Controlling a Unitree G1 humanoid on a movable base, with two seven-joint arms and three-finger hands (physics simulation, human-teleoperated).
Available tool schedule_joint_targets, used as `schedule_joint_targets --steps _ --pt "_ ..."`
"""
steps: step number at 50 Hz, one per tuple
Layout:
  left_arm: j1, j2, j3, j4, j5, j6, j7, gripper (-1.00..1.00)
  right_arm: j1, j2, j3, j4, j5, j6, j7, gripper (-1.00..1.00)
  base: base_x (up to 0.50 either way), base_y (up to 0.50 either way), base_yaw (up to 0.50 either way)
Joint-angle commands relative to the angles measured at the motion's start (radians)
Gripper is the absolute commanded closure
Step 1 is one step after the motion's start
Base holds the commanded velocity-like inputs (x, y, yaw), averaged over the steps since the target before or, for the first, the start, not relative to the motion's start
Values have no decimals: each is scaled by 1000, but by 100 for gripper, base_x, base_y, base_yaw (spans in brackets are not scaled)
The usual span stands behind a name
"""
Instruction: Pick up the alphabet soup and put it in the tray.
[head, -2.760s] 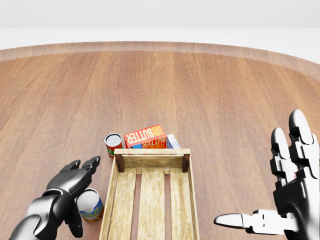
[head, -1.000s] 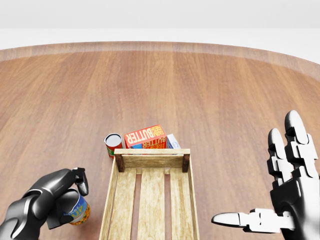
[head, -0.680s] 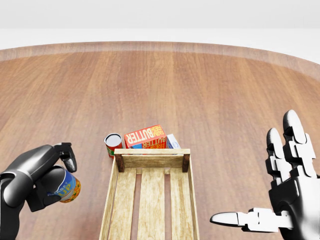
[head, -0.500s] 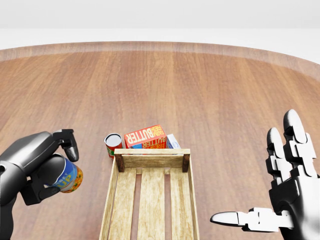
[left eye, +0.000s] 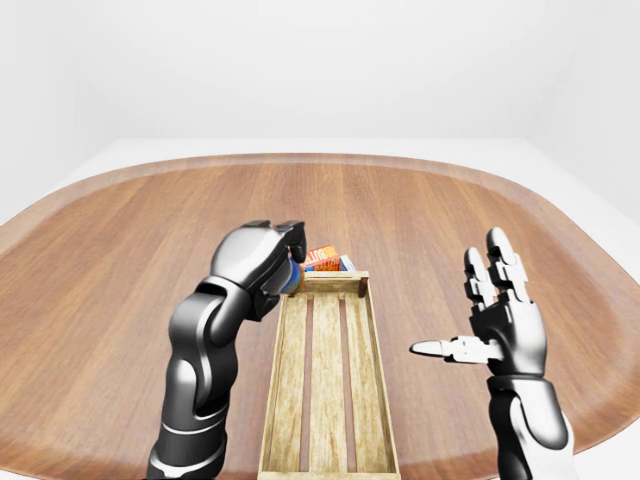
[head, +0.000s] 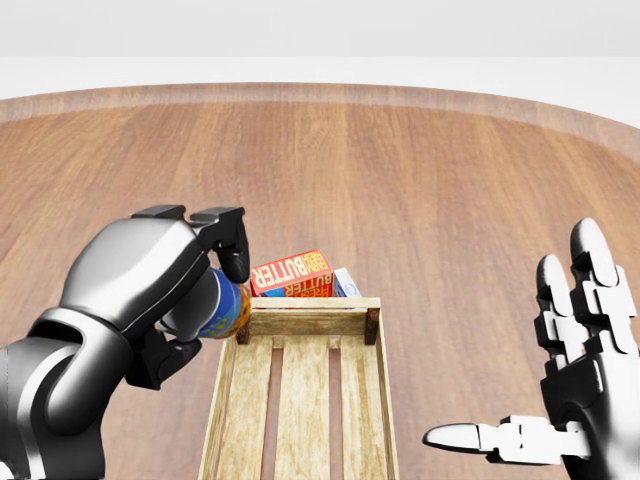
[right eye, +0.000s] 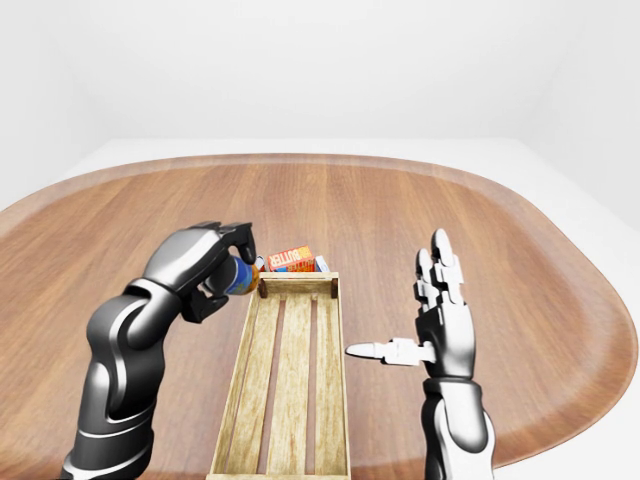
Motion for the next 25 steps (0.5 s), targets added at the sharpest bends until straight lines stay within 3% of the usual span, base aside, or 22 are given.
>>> schedule_joint_targets --steps 1,5,9,10,11,12,14,25 --pt "-12 -107 -109 56 113 -54 0 100 1 0 -10 -2 8 0 4 -100 0 0 0" --pt "3 -132 -146 99 150 -70 0 100 0 1 -7 -4 4 0 3 -100 0 0 0" --pt "-13 -155 -159 99 180 -67 0 100 -2 1 -6 1 4 0 4 -100 0 0 0" --pt "8 -151 -167 152 187 -87 0 100 -2 0 -8 1 6 0 4 -100 0 0 0" --pt "9 -151 -167 165 193 -92 0 100 -2 0 -8 0 5 0 4 -100 0 0 0" --pt "-11 -164 -169 159 204 -75 0 100 -1 1 -9 -3 6 0 3 -100 0 0 0" --pt "21 -166 -184 182 208 -91 0 100 -2 1 -7 -2 4 0 3 -100 0 0 0" --pt "55 -188 -227 293 245 -108 0 100 0 1 -7 -5 6 0 5 -100 0 0 0"
